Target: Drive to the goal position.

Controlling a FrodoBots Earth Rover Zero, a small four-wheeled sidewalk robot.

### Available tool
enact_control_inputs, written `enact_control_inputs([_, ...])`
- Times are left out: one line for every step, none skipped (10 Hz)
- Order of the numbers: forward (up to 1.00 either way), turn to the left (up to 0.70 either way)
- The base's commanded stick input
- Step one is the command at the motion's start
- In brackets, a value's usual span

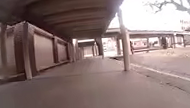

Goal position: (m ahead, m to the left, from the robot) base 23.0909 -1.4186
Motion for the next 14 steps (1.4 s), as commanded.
enact_control_inputs([0.01, 0.0])
enact_control_inputs([0.1, 0.0])
enact_control_inputs([0.2, 0.0])
enact_control_inputs([0.36, 0.0])
enact_control_inputs([0.47, 0.0])
enact_control_inputs([0.57, 0.0])
enact_control_inputs([0.67, 0.0])
enact_control_inputs([0.7, 0.0])
enact_control_inputs([0.7, 0.0])
enact_control_inputs([0.7, 0.0])
enact_control_inputs([0.7, 0.0])
enact_control_inputs([0.7, 0.0])
enact_control_inputs([0.7, 0.0])
enact_control_inputs([0.7, 0.0])
